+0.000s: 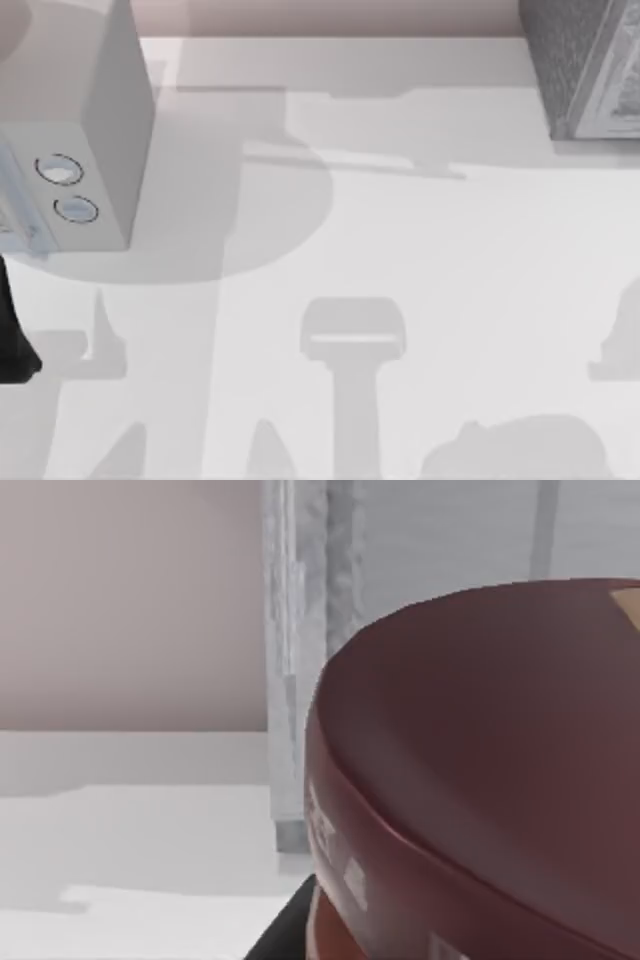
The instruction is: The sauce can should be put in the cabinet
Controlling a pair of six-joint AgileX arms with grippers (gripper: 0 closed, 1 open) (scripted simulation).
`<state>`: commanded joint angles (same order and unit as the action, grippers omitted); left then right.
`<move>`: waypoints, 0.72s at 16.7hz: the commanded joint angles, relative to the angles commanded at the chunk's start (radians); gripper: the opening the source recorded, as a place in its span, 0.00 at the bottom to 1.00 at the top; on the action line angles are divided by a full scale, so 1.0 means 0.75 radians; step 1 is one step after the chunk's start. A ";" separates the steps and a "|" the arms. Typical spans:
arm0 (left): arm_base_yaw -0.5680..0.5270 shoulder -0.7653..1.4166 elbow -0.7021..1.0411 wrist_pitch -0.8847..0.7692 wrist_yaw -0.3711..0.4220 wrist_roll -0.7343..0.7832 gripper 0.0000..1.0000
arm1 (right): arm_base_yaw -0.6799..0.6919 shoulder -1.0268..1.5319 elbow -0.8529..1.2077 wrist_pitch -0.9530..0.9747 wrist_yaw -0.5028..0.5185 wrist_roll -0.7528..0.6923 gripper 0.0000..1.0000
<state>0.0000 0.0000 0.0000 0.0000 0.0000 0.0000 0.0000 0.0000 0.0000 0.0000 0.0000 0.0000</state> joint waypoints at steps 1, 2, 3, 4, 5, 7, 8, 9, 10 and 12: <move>0.000 0.000 0.000 0.000 0.000 0.000 1.00 | 0.000 0.000 0.000 0.000 0.000 0.000 0.00; 0.000 0.000 0.000 0.000 0.000 0.000 1.00 | -0.001 0.005 0.003 -0.003 -0.003 0.000 0.00; 0.000 0.000 0.000 0.000 0.000 0.000 1.00 | -0.001 0.005 0.003 -0.003 -0.003 0.000 0.00; 0.000 0.000 0.000 0.000 0.000 0.000 1.00 | 0.000 0.012 0.016 0.001 0.001 -0.001 0.00; 0.000 0.000 0.000 0.000 0.000 0.000 1.00 | 0.003 0.026 0.043 0.006 0.006 -0.005 0.00; 0.000 0.000 0.000 0.000 0.000 0.000 1.00 | 0.017 0.083 0.138 0.000 0.023 -0.011 0.00; 0.000 0.000 0.000 0.000 0.000 0.000 1.00 | 0.026 0.120 0.207 -0.013 0.033 -0.013 0.00; 0.000 0.000 0.000 0.000 0.000 0.000 1.00 | 0.036 0.164 0.288 -0.032 0.043 -0.014 0.00; 0.000 0.000 0.000 0.000 0.000 0.000 1.00 | 0.048 0.221 0.382 -0.055 0.054 -0.014 0.00; 0.000 0.000 0.000 0.000 0.000 0.000 1.00 | 0.071 0.372 0.606 -0.114 0.075 -0.009 0.00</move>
<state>0.0000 0.0000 0.0000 0.0000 0.0000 0.0000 0.0530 0.2791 0.4546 -0.0854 0.0565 -0.0068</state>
